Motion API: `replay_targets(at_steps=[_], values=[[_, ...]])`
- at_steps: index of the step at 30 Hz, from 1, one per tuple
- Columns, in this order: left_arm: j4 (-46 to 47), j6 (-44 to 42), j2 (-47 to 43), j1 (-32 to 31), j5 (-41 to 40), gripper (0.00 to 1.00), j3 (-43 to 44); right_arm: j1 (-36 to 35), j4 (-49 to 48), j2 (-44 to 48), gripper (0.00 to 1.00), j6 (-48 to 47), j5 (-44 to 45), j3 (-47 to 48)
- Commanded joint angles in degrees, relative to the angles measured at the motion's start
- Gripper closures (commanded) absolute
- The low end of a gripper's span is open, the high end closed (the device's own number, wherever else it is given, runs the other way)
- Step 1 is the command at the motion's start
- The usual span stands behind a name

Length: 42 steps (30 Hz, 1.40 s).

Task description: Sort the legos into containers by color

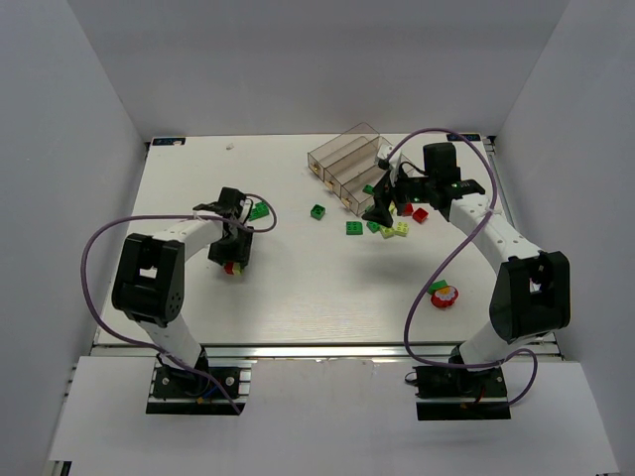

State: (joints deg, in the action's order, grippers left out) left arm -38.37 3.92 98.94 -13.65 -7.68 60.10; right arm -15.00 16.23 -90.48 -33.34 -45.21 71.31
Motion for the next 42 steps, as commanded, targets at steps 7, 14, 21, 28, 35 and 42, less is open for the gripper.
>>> replay_targets(at_steps=[7, 14, 21, 28, 35, 42], values=[[8.9, 12.6, -13.4, 0.3, 16.5, 0.64, -1.7, -3.1, 7.8, -1.1, 0.11, 3.7, -7.3, 1.8], [46.0, 38.9, -29.8, -1.5, 39.8, 0.64, -16.8, -7.2, 1.6, -3.8, 0.11, 29.1, -8.0, 3.8], [68.8, 38.4, -37.8, -8.1, 37.2, 0.63, -29.2, -8.1, -23.2, -2.1, 0.11, 74.7, -14.1, -5.9], [85.1, 39.8, -37.5, -11.6, 39.1, 0.64, -34.2, -9.3, -29.7, -3.7, 0.11, 87.3, -18.1, -5.6], [66.5, 22.2, -38.6, -17.8, 32.6, 0.64, -28.5, -9.8, -32.1, -2.0, 0.11, 92.5, -18.8, -8.0], [63.2, 18.3, -37.1, -19.7, 26.4, 0.65, -26.5, -11.5, -31.4, -1.4, 0.11, 95.8, -18.4, -7.0]])
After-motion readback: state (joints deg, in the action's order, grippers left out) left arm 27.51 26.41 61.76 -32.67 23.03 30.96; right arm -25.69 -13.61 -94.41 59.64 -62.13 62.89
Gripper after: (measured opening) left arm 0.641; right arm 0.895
